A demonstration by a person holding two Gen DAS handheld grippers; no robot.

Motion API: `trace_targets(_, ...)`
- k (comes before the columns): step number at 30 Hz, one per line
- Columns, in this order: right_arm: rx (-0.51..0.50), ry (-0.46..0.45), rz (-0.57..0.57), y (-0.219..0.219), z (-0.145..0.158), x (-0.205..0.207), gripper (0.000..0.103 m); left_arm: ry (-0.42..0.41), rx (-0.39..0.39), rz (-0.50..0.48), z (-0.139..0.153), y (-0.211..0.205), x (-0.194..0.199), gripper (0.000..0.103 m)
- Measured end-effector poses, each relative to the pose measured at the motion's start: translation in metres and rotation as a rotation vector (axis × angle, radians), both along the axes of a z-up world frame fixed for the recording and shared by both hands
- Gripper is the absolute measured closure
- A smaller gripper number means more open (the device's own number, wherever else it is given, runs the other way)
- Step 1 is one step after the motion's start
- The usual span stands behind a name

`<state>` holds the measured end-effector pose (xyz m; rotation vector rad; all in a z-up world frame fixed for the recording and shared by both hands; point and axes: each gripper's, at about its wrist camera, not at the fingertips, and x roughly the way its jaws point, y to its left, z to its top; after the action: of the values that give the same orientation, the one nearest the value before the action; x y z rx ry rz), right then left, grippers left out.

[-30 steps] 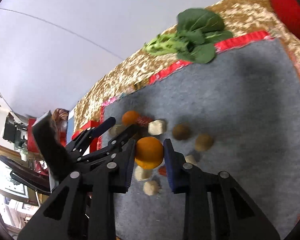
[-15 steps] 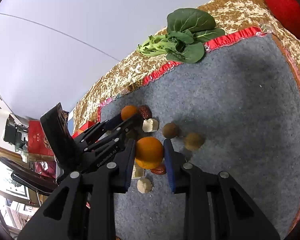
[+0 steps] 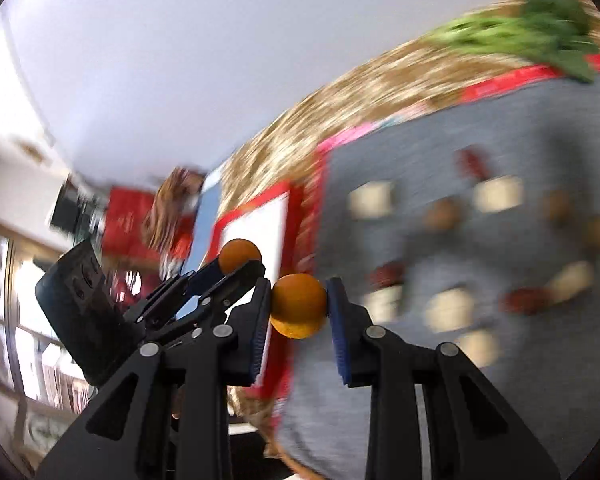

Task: Organize fruits
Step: 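Carry the orange over the white tray and open the right tool, then grasp a beige cube with the left tool while the right tool grasps a beige slice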

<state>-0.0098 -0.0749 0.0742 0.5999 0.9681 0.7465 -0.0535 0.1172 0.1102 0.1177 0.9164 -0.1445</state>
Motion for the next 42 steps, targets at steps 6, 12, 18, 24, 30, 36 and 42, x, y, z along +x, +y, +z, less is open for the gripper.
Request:
trace_targets(6,-0.048,-0.027,0.158,0.096,-0.011,-0.019,0.072,0.084,0.122,0.274,-0.028,0.078,-0.045,0.068)
trace_targets(12,-0.189,-0.033,0.242,0.154,-0.033,-0.037,0.069,0.155,0.185,0.338,-0.046,0.100,-0.050,0.067)
trace_targets(18,-0.179,-0.049,0.210,0.127,-0.022,-0.033,0.055,0.062,0.187,0.362,-0.030,0.092,-0.045,0.040)
trace_targets(24,-0.127,-0.036,0.026,0.033,0.001,-0.016,0.050,0.034,0.117,0.211,-0.031,0.045,-0.036,0.039)
trace_targets(30,-0.203,0.045,-0.085,-0.036,-0.006,-0.013,0.048,0.060,0.075,0.002,-0.040,-0.030,-0.031,0.039)
trace_targets(36,-0.296,0.119,-0.090,-0.061,-0.030,-0.012,0.048,0.105,0.098,-0.083,-0.054,-0.075,-0.024,0.039)
trace_targets(42,-0.453,0.105,-0.087,-0.039,-0.051,-0.002,0.051,0.127,0.078,-0.078,-0.058,-0.074,-0.021,0.039)
